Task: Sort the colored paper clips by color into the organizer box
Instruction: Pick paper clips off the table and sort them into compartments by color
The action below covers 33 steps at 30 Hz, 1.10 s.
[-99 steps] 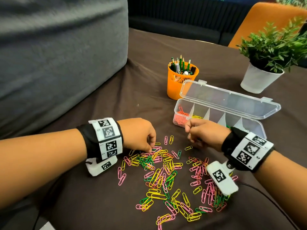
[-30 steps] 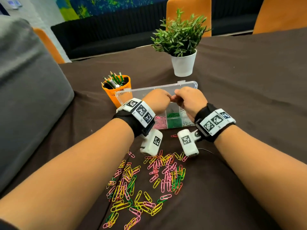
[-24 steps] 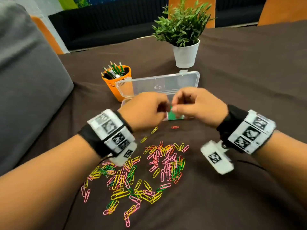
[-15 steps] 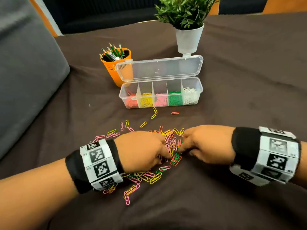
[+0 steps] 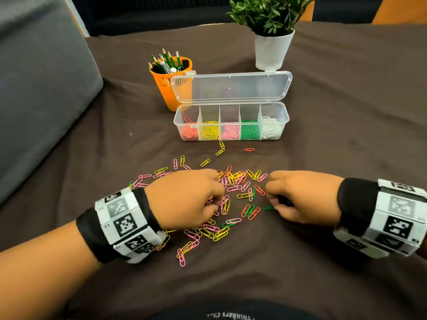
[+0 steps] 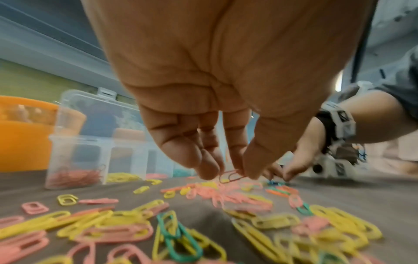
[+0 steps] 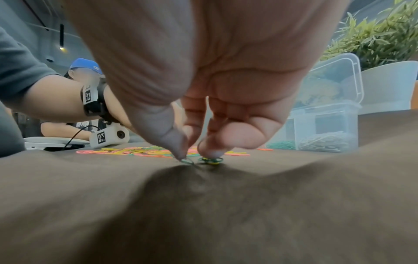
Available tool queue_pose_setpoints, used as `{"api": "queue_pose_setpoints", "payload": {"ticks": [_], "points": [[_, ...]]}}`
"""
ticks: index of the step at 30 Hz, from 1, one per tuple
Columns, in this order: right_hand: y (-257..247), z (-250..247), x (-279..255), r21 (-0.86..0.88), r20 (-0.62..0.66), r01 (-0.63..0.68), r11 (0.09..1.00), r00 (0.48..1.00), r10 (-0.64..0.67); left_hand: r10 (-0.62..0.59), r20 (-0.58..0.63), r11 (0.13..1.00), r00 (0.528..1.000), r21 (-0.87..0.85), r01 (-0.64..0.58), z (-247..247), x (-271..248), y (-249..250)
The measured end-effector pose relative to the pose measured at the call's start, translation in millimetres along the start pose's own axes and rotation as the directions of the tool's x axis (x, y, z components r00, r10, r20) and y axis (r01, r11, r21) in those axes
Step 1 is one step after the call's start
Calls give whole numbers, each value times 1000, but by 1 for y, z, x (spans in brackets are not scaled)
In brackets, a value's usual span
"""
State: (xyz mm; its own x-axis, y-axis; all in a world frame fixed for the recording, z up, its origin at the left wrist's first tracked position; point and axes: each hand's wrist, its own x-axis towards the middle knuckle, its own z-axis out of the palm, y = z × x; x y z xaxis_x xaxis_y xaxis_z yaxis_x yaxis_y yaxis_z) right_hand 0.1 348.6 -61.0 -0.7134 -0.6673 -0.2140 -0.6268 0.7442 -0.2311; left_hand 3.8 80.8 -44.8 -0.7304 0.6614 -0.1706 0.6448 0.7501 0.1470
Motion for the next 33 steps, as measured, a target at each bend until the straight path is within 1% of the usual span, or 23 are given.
{"api": "queue_pose_setpoints", "payload": {"ticks": [2, 3, 6, 7, 8, 9, 11, 12, 13, 14, 15, 16, 17, 18, 20, 21, 22, 23, 24, 25, 26, 27, 33], "points": [[0, 1, 1, 34, -21, -13, 999, 1000, 13, -65, -88, 997, 994, -43, 62, -6, -6, -6], [1, 2, 1, 45, -17, -23, 999, 1000, 24, -110, -104, 993, 988, -59, 104, -9, -7, -8], [2, 4, 4, -3, 26, -31, 1000, 999, 31, -228, -58, 968, 972, -118, 220, -10, -8, -11], [2, 4, 5, -18, 43, -33, 999, 999, 34, -251, -47, 955, 967, -174, 239, -8, -8, -10], [2, 3, 6, -17, 54, -39, 999, 998, 40, -270, -40, 928, 962, -277, 249, -6, -8, -9], [2, 3, 5, 1, 63, -46, 999, 997, 46, -296, -24, 867, 955, -426, 258, -5, -8, -8], [3, 1, 4, 93, 60, -69, 993, 996, 64, -326, 33, 637, 945, -731, 246, -5, -10, -6], [4, -1, 4, 195, 51, -90, 977, 995, 82, -332, 63, 526, 941, -816, 240, -5, -11, -3], [5, -2, 4, 341, 44, -117, 933, 993, 108, -330, 92, 454, 939, -857, 243, -5, -12, -1], [4, -4, 5, 523, 49, -142, 840, 989, 137, -320, 118, 414, 940, -875, 251, -4, -12, 2], [4, -5, 6, 690, 71, -160, 706, 985, 154, -305, 145, 392, 941, -882, 263, -2, -10, 5], [3, -7, 9, 797, 95, -175, 578, 982, 165, -291, 173, 385, 941, -879, 280, 0, -8, 8], [3, -8, 12, 843, 113, -190, 503, 977, 181, -285, 199, 397, 938, -866, 305, 3, -5, 10], [4, -8, 16, 857, 127, -209, 471, 972, 199, -285, 215, 450, 934, -830, 329, 4, -3, 11], [6, -8, 26, 835, 150, -250, 490, 961, 234, -288, 199, 662, 937, -665, 345, 5, 1, 15], [6, -7, 31, 799, 148, -264, 541, 957, 249, -279, 180, 767, 943, -549, 332, 5, 1, 18], [6, -7, 35, 734, 122, -260, 627, 959, 254, -272, 165, 845, 948, -430, 317, 4, 2, 21], [6, -7, 38, 627, 86, -249, 738, 964, 252, -269, 154, 891, 951, -336, 306, 4, 2, 24], [7, -7, 41, 487, 49, -231, 842, 970, 238, -269, 144, 914, 952, -273, 300, 3, 2, 27], [6, -8, 44, 337, 27, -217, 916, 975, 220, -267, 125, 932, 955, -218, 289, 3, 3, 29], [4, -8, 46, 211, 20, -203, 956, 979, 203, -262, 108, 946, 959, -169, 277, 4, 4, 30], [1, -9, 49, 135, 21, -188, 973, 982, 187, -259, 91, 954, 962, -132, 270, 4, 4, 32], [-6, -11, 58, 129, 66, -151, 980, 987, 144, -271, 70, 963, 960, 21, 270, 4, 11, 40]]}}
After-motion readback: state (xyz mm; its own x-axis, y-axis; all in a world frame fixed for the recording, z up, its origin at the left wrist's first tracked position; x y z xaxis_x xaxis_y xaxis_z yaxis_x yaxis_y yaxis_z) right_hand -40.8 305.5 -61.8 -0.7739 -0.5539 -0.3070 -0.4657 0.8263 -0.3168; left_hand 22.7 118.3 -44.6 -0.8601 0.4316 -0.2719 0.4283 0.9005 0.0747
